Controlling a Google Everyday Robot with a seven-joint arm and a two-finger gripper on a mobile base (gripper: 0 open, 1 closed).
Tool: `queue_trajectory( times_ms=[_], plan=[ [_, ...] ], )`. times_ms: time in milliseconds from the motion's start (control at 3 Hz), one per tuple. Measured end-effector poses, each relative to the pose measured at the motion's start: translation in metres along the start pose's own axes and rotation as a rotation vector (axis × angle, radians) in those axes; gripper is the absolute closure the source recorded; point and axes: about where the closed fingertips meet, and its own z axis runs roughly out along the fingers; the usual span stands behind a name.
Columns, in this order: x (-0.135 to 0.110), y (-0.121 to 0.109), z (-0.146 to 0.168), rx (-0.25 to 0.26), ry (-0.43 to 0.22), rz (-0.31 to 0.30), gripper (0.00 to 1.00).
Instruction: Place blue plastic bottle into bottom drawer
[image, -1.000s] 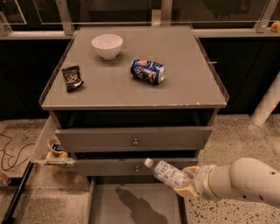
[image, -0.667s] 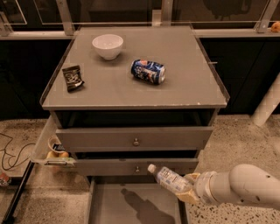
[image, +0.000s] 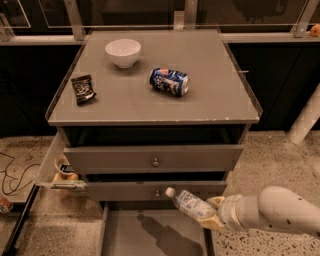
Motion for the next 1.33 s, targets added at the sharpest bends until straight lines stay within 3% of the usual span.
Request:
queue_trajectory(
  times_ms=[667,1000,1333],
  plan=[
    [0.025,-0.049,0.075,-0.073,-0.122,-0.161,1.00],
    [0.049,-0.074,0.105,-0.108,-0.142,-0.170,1.00],
    [0.049,-0.074,0.106,-0.108,-0.142,-0.170,1.00]
  ],
)
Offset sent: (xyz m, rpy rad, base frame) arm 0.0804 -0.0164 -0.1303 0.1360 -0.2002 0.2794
